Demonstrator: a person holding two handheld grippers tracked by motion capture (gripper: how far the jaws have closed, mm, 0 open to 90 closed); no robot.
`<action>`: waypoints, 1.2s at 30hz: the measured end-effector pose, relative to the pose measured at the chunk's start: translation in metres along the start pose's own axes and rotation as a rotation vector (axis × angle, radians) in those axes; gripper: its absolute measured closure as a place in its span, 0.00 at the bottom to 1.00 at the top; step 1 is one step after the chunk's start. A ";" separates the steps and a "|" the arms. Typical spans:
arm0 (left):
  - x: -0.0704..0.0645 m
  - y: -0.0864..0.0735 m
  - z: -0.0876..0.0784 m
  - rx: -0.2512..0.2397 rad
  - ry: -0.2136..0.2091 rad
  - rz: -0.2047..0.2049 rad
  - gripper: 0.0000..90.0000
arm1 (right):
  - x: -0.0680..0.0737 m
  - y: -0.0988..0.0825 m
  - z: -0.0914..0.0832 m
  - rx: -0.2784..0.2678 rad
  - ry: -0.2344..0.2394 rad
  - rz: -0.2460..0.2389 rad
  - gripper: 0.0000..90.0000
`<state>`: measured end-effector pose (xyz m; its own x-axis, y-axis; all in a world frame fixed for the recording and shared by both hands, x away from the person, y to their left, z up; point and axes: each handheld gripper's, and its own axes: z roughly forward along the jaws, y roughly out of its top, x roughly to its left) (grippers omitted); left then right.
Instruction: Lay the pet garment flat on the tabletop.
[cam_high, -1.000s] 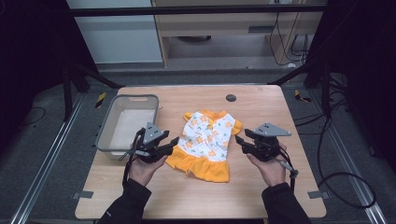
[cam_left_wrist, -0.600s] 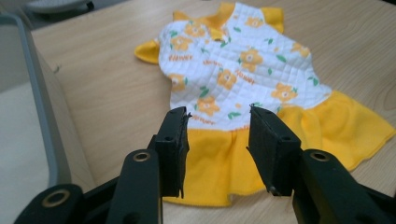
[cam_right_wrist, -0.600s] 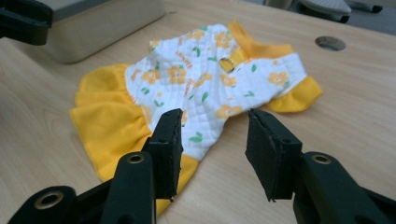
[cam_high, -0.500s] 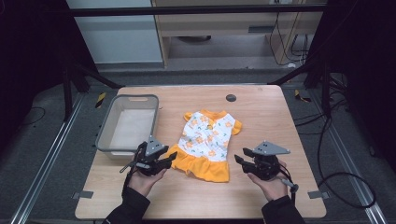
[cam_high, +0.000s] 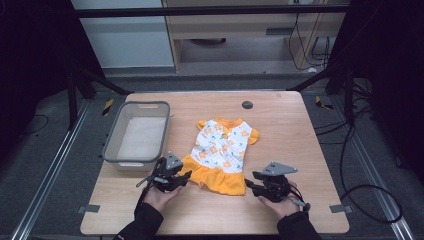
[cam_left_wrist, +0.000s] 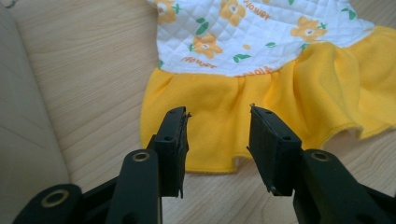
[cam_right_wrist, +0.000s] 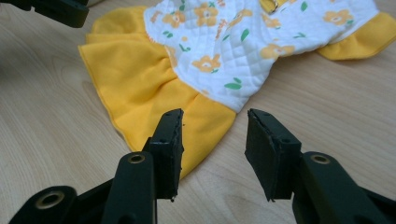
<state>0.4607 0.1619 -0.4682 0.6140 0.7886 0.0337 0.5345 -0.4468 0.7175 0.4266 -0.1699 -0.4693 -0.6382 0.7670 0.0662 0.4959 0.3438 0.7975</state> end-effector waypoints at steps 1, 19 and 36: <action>-0.001 -0.001 0.001 0.009 -0.003 0.007 0.63 | 0.001 -0.001 0.002 0.005 0.004 0.002 0.63; -0.005 -0.005 0.023 0.089 -0.075 -0.006 0.87 | 0.010 -0.012 0.032 0.110 0.050 0.002 0.72; -0.013 -0.003 0.000 0.045 -0.136 0.005 0.97 | 0.001 -0.008 0.012 0.093 0.059 0.010 0.96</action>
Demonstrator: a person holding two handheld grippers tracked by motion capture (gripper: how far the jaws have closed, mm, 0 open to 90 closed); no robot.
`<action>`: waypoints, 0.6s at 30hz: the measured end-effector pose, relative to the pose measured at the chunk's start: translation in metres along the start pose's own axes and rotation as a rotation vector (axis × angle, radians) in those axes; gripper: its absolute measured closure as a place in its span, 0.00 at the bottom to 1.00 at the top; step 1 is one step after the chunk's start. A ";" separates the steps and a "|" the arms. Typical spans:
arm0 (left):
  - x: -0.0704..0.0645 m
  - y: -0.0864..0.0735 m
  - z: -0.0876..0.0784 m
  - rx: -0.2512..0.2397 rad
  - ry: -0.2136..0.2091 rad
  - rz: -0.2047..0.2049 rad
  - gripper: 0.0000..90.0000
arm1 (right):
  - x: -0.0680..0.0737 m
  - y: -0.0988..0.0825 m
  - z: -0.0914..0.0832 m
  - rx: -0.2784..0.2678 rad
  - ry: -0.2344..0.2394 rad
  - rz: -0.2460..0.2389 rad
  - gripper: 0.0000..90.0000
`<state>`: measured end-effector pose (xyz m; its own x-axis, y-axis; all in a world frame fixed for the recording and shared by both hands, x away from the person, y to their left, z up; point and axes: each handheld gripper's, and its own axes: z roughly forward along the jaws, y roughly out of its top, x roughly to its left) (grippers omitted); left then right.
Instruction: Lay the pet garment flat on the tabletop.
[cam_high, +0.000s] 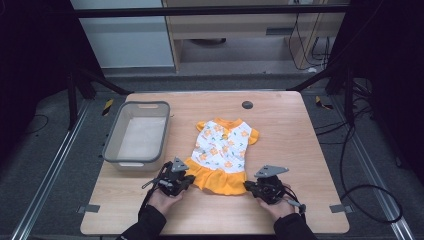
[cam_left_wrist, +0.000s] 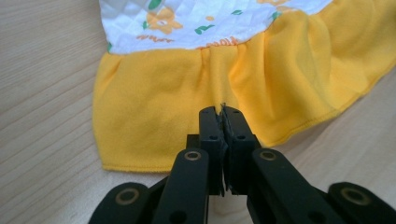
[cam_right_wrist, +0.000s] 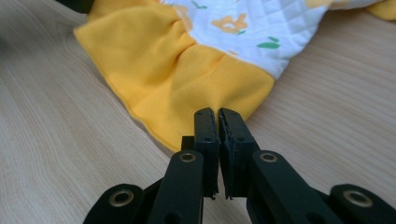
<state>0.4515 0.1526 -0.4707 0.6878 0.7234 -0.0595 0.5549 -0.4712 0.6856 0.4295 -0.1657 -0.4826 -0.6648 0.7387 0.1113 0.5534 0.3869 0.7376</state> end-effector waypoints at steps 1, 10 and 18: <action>-0.002 0.000 -0.003 -0.006 -0.006 0.000 0.97 | -0.002 -0.001 -0.004 -0.005 -0.004 0.004 0.96; -0.028 -0.005 -0.007 -0.006 -0.041 0.001 0.97 | -0.011 -0.007 -0.022 -0.004 -0.025 0.012 0.96; -0.055 -0.008 0.003 -0.007 -0.078 0.039 0.97 | -0.013 -0.015 -0.033 0.017 -0.068 0.000 0.96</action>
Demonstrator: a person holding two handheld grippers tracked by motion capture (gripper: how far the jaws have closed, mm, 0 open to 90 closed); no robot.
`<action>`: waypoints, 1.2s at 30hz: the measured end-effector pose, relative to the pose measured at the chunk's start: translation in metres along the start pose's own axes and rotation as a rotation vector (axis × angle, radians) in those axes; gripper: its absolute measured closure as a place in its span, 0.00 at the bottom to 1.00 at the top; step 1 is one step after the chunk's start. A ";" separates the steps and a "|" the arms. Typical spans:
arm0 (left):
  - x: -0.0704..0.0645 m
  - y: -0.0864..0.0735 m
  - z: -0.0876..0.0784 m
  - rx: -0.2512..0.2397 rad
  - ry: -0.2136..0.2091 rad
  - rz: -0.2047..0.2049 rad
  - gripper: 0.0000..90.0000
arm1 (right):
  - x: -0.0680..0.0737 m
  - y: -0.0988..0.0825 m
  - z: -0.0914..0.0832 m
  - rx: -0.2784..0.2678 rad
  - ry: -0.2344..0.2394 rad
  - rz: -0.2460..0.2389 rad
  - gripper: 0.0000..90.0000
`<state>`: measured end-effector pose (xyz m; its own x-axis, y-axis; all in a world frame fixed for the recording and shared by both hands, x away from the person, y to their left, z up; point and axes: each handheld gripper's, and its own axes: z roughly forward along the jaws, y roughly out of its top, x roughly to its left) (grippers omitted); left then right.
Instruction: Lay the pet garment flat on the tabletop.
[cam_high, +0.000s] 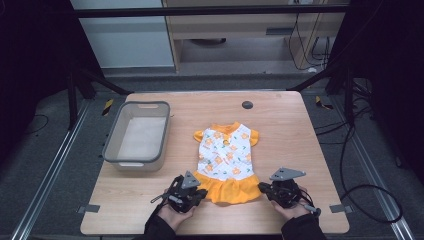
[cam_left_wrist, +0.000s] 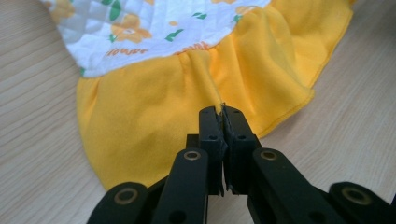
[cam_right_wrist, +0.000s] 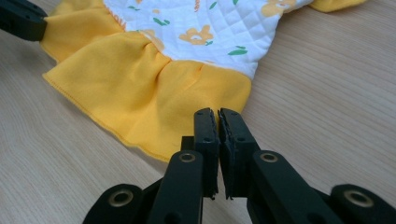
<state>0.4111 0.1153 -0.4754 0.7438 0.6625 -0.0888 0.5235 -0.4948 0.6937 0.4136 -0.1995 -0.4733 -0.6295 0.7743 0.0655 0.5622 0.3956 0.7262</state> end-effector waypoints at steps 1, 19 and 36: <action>-0.001 0.000 0.001 -0.003 0.001 0.005 0.97 | 0.000 -0.001 -0.001 0.001 -0.007 0.003 0.96; 0.047 -0.015 -0.015 -0.006 0.167 -0.058 0.70 | -0.006 -0.007 -0.002 0.023 -0.029 0.000 0.96; 0.041 -0.013 -0.003 0.051 0.127 -0.032 1.00 | -0.005 -0.007 0.000 0.034 -0.029 -0.006 0.97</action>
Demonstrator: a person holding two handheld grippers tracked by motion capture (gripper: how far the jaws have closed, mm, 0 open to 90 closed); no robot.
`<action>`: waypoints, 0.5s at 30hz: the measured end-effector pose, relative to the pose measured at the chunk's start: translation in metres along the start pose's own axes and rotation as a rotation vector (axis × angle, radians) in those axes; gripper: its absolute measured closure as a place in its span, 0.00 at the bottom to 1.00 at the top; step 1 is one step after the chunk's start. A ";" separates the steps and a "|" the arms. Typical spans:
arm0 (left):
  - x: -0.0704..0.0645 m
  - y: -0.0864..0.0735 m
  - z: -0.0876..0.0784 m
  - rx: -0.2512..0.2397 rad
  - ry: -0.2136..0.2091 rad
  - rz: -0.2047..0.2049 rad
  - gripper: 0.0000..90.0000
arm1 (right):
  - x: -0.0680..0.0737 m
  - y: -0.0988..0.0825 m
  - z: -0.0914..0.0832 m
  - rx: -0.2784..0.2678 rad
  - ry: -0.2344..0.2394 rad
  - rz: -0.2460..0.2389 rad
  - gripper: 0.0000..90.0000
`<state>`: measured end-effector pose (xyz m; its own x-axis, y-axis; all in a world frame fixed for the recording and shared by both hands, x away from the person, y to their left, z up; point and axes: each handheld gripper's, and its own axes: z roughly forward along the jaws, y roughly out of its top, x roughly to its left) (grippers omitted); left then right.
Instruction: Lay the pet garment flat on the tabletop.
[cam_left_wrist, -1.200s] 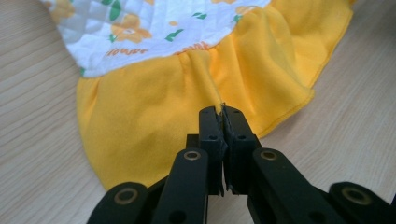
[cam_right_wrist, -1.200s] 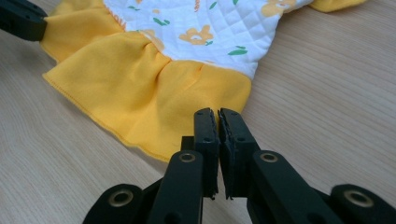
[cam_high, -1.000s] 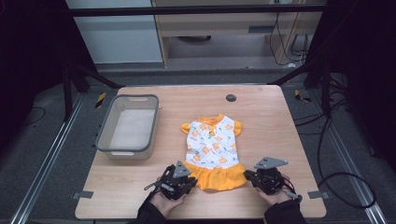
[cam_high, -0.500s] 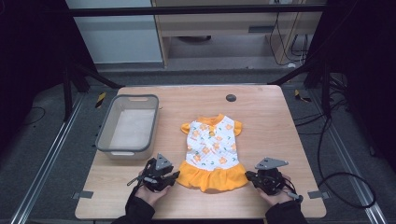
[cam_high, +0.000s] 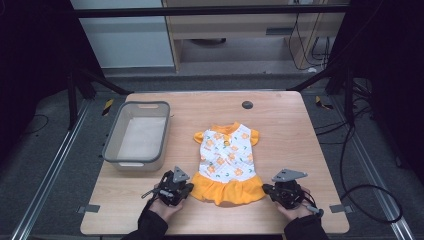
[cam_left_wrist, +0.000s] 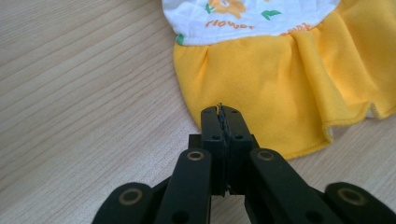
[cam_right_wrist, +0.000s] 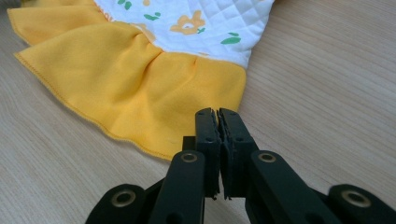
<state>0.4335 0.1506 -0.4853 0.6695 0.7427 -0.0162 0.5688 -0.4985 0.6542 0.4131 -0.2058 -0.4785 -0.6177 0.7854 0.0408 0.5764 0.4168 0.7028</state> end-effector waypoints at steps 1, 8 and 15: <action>0.000 0.001 -0.002 -0.008 -0.002 0.001 1.00 | 0.000 0.000 0.000 -0.005 0.003 0.000 0.97; 0.000 0.008 -0.040 -0.090 -0.007 0.013 1.00 | 0.000 0.002 -0.007 -0.057 0.004 -0.002 0.98; -0.001 -0.004 -0.039 -0.013 -0.034 0.005 1.00 | 0.005 0.003 -0.006 -0.043 0.028 -0.007 0.98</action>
<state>0.4117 0.1689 -0.4587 0.6880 0.7247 -0.0386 0.5598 -0.4961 0.6637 0.4081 -0.2033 -0.4724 -0.6367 0.7692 0.0548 0.5488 0.4021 0.7329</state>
